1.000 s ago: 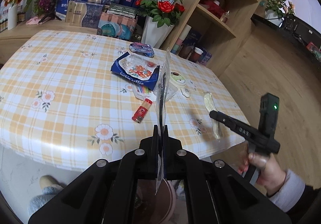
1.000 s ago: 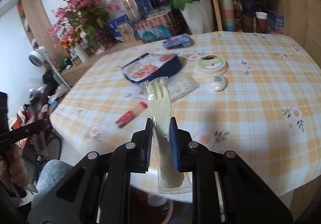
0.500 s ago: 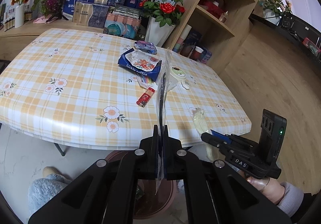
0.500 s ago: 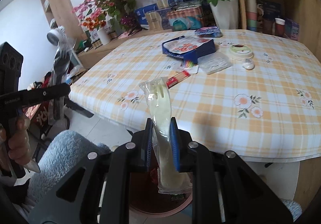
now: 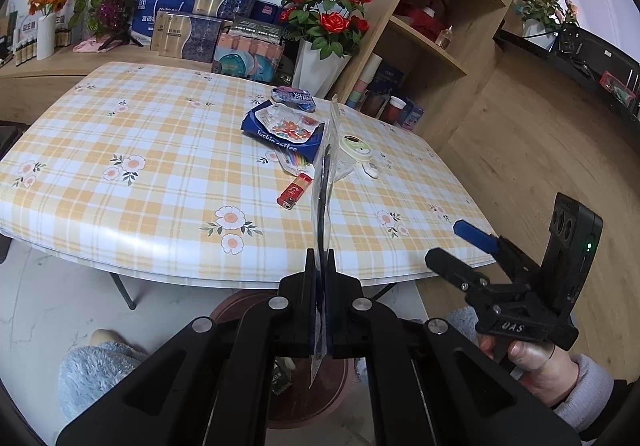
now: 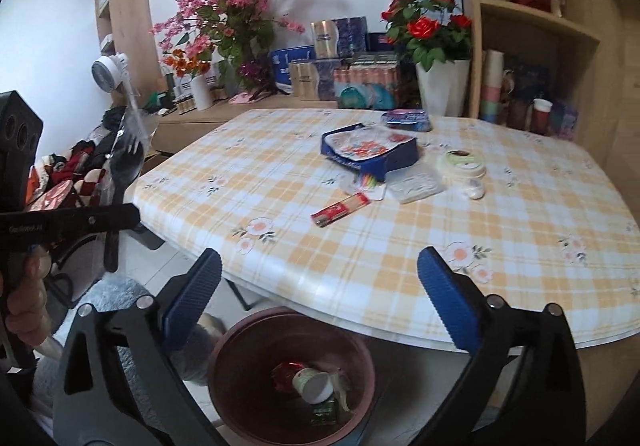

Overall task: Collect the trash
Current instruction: 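Open both grippers over the bin to drop fork and spoon bag, then move both grippers back over the table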

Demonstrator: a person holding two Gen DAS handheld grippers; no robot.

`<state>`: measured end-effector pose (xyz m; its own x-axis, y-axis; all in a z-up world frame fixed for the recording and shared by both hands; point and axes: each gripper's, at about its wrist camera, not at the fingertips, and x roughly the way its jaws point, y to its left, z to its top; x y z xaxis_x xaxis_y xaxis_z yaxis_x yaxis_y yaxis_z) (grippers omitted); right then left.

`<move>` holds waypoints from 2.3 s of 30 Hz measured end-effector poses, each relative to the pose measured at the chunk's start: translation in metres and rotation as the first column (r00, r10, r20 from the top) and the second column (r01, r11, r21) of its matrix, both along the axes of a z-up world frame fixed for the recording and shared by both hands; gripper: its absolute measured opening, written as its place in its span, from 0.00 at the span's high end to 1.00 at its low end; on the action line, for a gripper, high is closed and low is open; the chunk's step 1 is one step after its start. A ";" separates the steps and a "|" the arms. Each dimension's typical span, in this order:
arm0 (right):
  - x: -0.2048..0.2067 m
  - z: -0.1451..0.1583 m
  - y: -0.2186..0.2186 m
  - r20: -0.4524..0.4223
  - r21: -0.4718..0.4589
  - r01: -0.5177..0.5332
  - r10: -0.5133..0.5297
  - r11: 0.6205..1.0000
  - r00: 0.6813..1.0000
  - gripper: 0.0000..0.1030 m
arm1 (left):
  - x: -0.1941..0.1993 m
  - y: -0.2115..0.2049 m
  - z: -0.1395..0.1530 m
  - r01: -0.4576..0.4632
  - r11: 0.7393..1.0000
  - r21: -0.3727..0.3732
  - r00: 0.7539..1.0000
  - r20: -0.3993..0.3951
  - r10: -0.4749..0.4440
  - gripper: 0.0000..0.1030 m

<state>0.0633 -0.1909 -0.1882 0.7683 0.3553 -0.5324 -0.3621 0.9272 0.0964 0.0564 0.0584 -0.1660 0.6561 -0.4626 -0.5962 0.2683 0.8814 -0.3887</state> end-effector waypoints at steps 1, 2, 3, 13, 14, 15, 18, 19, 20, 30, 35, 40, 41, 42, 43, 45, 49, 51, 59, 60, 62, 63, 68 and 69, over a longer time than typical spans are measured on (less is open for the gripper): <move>0.000 0.002 -0.002 0.012 -0.007 0.016 -0.016 1.000 1.000 0.06 | 0.000 -0.001 0.000 0.005 1.000 -0.004 1.000 -0.003 -0.005 0.97; 0.000 0.004 -0.005 0.022 -0.010 0.031 -0.030 0.999 0.999 0.06 | 0.000 -0.002 -0.001 0.011 1.000 -0.007 1.000 -0.006 -0.011 0.97; 0.000 0.005 -0.007 0.030 -0.012 0.046 -0.045 0.999 0.999 0.06 | 0.000 -0.003 -0.001 0.015 1.000 -0.007 1.000 -0.007 -0.015 0.97; 0.000 0.011 -0.029 0.072 -0.004 0.151 -0.150 0.989 0.986 0.06 | -0.003 -0.017 -0.010 0.069 0.998 0.004 0.997 -0.021 -0.069 0.96; 0.001 0.011 -0.029 0.071 -0.010 0.153 -0.152 0.988 0.986 0.06 | -0.004 -0.018 -0.011 0.078 0.997 0.003 0.997 -0.023 -0.078 0.94; 0.001 0.011 -0.029 0.072 -0.015 0.153 -0.152 0.988 0.986 0.06 | -0.004 -0.020 -0.013 0.087 0.996 0.002 0.996 -0.023 -0.087 0.90; -0.001 0.010 -0.031 0.075 -0.022 0.159 -0.157 0.987 0.985 0.06 | -0.004 -0.020 -0.017 0.079 0.997 -0.006 0.997 -0.025 -0.079 0.46; -0.001 0.009 -0.030 0.073 -0.023 0.161 -0.159 0.987 0.985 0.06 | -0.004 -0.018 -0.019 0.070 0.997 -0.013 0.997 -0.024 -0.070 0.42; 0.000 0.008 -0.031 0.067 -0.024 0.162 -0.160 0.986 0.985 0.06 | -0.004 -0.017 -0.020 0.063 0.998 -0.019 0.998 -0.027 -0.064 0.39; 0.009 0.008 -0.034 0.043 -0.043 0.176 -0.174 0.984 0.984 0.06 | 0.015 0.000 -0.015 -0.065 0.993 0.100 0.998 0.032 0.062 0.06; 0.016 0.011 -0.042 0.012 -0.016 0.158 -0.158 0.987 0.987 0.06 | 0.028 0.001 -0.001 -0.118 0.978 0.172 0.990 0.092 0.103 0.06; 0.023 0.013 -0.048 -0.002 -0.020 0.151 -0.151 0.988 0.988 0.05 | 0.039 -0.005 0.014 -0.140 0.966 0.219 0.980 0.169 0.104 0.06; 0.024 0.014 -0.050 -0.002 -0.014 0.153 -0.153 0.988 0.988 0.06 | 0.040 -0.005 0.016 -0.142 0.966 0.217 0.979 0.174 0.104 0.06; 0.025 0.015 -0.052 -0.002 -0.006 0.156 -0.156 0.988 0.988 0.06 | 0.043 -0.006 0.017 -0.146 0.966 0.214 0.977 0.186 0.107 0.06; 0.025 0.016 -0.053 -0.002 0.000 0.158 -0.158 0.988 0.988 0.05 | 0.045 -0.007 0.019 -0.151 0.966 0.212 0.974 0.200 0.108 0.06; 0.028 0.018 -0.059 -0.006 0.018 0.163 -0.163 0.986 0.987 0.05 | 0.049 -0.009 0.022 -0.150 0.967 0.208 0.971 0.217 0.104 0.06; 0.034 0.020 -0.065 -0.027 0.015 0.172 -0.171 0.985 0.985 0.05 | 0.057 -0.016 0.025 -0.138 0.968 0.211 0.969 0.231 0.088 0.06; 0.037 0.021 -0.068 -0.023 -0.004 0.187 -0.187 0.982 0.982 0.06 | 0.062 -0.020 0.027 -0.132 0.968 0.211 0.969 0.234 0.081 0.06; 0.053 0.020 -0.082 -0.026 -0.035 0.260 -0.261 0.965 0.965 0.06 | 0.078 -0.033 0.025 -0.115 0.959 0.259 0.969 0.240 0.052 0.06; 0.056 0.019 -0.085 -0.034 -0.029 0.268 -0.269 0.963 0.963 0.06 | 0.081 -0.035 0.023 -0.109 0.957 0.269 0.972 0.232 0.045 0.06; 0.063 0.017 -0.093 -0.048 0.004 0.292 -0.292 0.956 0.955 0.06 | 0.087 -0.035 0.020 -0.102 0.955 0.277 0.977 0.209 0.044 0.06; 0.068 0.014 -0.097 -0.066 0.021 0.296 -0.294 0.955 0.954 0.06 | 0.092 -0.034 0.016 -0.100 0.956 0.276 0.981 0.187 0.049 0.06; 0.094 -0.006 -0.104 -0.125 0.029 0.306 -0.301 0.952 0.946 0.06 | 0.109 -0.034 0.000 -0.110 0.950 0.293 0.983 0.173 0.061 0.06; 0.099 -0.009 -0.104 -0.135 0.031 0.305 -0.299 0.952 0.945 0.06 | 0.117 -0.036 -0.008 -0.084 0.950 0.302 0.989 0.143 0.042 0.06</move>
<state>0.1622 -0.2946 -0.1972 0.7706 0.1462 -0.6203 -0.0473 0.9838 0.1731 0.1737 0.0220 -0.1739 0.7612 -0.2265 -0.6077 0.2393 0.9690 -0.0614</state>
